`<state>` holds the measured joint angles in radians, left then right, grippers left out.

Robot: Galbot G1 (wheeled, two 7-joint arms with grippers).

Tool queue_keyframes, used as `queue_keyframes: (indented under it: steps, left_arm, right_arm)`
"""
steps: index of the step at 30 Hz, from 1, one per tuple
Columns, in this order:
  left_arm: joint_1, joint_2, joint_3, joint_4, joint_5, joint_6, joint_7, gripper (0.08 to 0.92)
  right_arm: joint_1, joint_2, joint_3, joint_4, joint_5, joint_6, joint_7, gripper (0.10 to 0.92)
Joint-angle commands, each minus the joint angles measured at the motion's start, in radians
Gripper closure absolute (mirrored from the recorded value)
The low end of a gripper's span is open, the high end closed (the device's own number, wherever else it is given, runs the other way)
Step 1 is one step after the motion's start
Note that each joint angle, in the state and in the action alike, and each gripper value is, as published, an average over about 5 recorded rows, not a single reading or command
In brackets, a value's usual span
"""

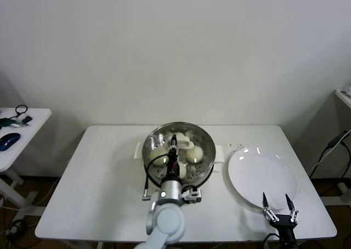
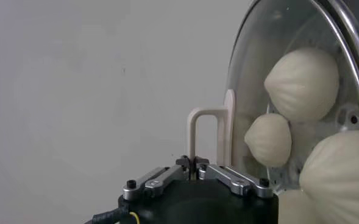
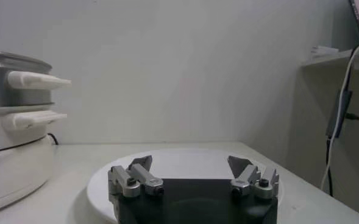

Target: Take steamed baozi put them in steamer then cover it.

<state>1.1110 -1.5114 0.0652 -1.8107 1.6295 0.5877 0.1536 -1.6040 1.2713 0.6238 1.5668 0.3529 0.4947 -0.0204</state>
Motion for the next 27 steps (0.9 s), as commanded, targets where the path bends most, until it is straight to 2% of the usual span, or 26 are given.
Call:
queue_keyframes:
  steps: [1,7,10,20,27]
  left_arm:
    - [-0.003,0.0,-0.004,0.005,0.002,0.003,0.0,0.867]
    - [0.005,0.005,-0.006,0.003,0.003,-0.003,0.001,0.864]
    - [0.008,0.006,-0.005,0.0,-0.002,-0.007,0.003,0.817]
    - [0.013,0.024,0.022,-0.068,-0.118,0.005,0.001,0.533]
    - [0.06,0.048,0.058,-0.189,-0.197,-0.014,-0.014,0.333]
  right_arm:
    - [0.001,0.002,-0.003,-0.003,-0.002,0.003,-0.002,0.203]
    - [0.002,0.004,-0.004,0.002,-0.004,-0.002,-0.002,0.203]
    - [0.002,0.004,-0.003,0.005,-0.004,-0.005,-0.003,0.203]
    - [-0.005,0.001,-0.001,0.022,0.004,-0.035,-0.006,0.203]
    - [-0.019,-0.002,-0.013,0.064,0.046,-0.062,0.032,0.203]
